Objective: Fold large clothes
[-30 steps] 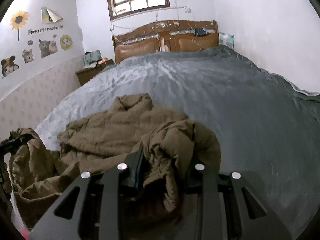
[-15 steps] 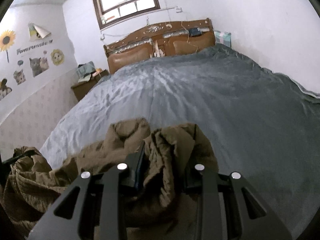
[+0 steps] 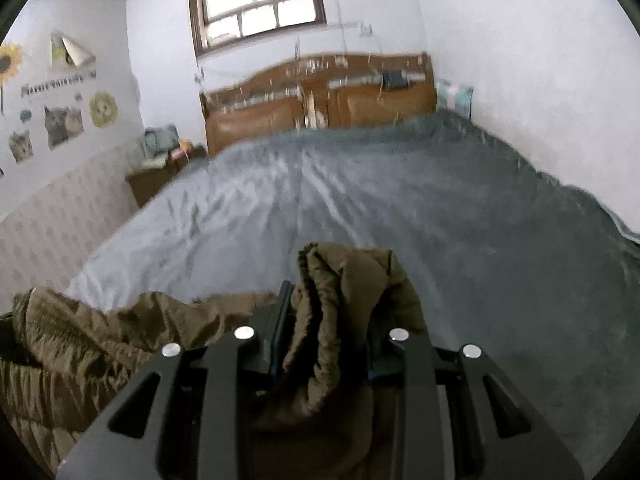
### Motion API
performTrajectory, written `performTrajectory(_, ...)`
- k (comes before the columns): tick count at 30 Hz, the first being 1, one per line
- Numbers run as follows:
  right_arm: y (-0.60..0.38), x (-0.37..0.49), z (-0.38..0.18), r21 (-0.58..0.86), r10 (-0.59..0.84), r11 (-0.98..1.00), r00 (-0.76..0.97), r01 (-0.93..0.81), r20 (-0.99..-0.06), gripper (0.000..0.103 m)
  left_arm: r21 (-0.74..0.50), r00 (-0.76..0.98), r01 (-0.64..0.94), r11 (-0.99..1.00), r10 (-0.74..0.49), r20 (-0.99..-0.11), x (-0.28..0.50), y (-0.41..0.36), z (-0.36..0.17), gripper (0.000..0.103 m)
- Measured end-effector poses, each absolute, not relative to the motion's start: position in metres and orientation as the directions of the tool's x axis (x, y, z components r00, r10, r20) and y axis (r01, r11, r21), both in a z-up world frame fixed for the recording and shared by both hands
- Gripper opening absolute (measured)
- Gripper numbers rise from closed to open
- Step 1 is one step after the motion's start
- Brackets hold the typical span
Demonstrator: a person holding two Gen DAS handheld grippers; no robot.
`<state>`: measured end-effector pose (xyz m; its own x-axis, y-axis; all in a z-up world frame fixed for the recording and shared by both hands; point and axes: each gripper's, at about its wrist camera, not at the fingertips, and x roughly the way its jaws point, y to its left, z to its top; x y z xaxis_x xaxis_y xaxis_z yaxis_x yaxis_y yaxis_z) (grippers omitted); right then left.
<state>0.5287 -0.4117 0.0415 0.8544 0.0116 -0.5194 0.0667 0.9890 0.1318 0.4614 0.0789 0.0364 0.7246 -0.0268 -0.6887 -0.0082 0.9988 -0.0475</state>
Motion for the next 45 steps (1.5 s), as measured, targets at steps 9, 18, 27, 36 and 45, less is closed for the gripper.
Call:
performTrajectory(9,-0.418,0.546,0.022,0.191,0.063,0.98,0.818,0.059,-0.572,0.047,-0.052,0.654,-0.01,0.999,-0.033,-0.756,0.48,0.081,0.011,0.055)
performTrajectory(18,-0.435,0.538,0.053,0.29,0.111,0.956,0.855,0.049,-0.507,0.085,-0.056,0.73,0.023,0.998,-0.056,-0.681,0.477,0.072,0.07,0.1)
performTrajectory(27,-0.457,0.539,0.019,0.098,-0.019,0.99,0.786,0.102,-0.618,0.085,0.007,0.648,-0.018,1.0,0.017,-0.762,0.472,0.093,0.011,0.1)
performTrajectory(36,-0.491,0.557,-0.087,0.181,0.059,0.975,0.627,0.133,-0.777,0.085,0.015,0.564,-0.028,0.999,0.029,-0.825,0.485,0.098,-0.056,0.1)
performTrajectory(45,-0.485,0.563,-0.115,0.293,0.175,0.951,0.607,0.1,-0.775,0.066,0.028,0.55,-0.007,1.0,0.027,-0.835,0.49,0.09,-0.082,0.054)
